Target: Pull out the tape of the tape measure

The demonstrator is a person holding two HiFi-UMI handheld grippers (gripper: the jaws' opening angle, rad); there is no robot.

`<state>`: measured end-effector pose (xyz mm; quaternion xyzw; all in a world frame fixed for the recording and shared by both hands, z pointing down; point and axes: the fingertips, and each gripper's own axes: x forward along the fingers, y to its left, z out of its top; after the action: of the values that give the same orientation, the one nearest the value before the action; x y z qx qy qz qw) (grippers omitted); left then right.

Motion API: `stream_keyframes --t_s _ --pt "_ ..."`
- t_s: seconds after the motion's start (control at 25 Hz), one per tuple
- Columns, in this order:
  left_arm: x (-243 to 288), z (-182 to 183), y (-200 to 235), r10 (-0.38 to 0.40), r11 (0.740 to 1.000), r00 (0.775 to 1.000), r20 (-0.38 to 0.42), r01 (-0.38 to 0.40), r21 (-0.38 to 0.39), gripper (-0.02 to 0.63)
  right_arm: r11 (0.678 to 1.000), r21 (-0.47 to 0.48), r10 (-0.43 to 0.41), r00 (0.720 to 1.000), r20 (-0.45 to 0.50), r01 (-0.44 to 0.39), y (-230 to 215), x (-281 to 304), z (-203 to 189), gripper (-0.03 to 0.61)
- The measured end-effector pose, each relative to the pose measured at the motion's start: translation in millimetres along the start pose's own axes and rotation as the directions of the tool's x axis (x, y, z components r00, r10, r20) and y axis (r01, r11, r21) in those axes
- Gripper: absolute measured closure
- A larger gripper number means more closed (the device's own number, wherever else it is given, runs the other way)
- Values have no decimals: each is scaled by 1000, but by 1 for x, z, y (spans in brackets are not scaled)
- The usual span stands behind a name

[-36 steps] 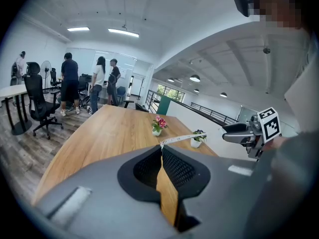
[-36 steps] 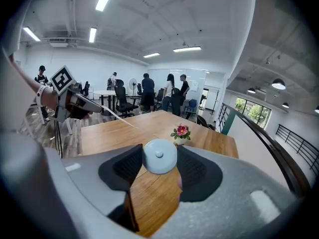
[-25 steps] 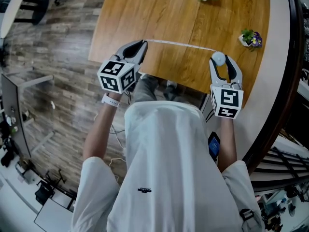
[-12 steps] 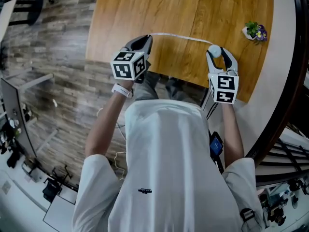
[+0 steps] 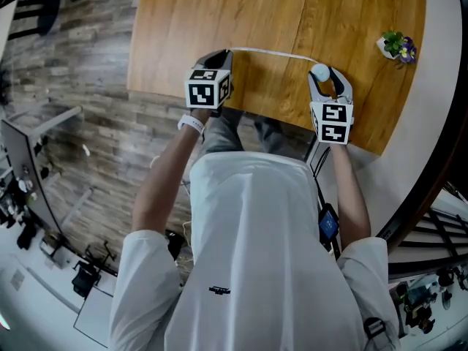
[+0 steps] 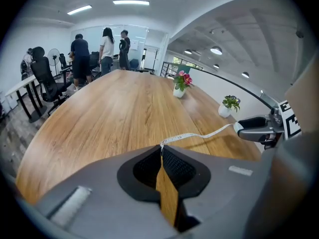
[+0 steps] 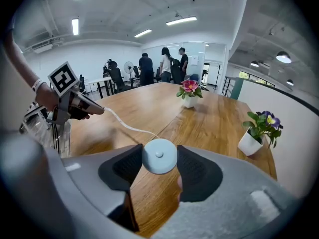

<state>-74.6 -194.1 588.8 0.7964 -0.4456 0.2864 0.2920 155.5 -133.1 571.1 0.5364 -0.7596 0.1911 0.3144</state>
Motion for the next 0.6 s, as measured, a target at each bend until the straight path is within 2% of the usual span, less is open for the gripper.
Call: stream_keyframes --t_s 0.28,0.6 --pt "27 -22 4 -5 999 995 -103 2 -32 583 999 17 40 995 -91 -39 7 34 -30 359" --pt "37 -39 11 20 998 985 -173 -31 -60 583 999 32 42 989 -145 -38 6 49 -48 359"
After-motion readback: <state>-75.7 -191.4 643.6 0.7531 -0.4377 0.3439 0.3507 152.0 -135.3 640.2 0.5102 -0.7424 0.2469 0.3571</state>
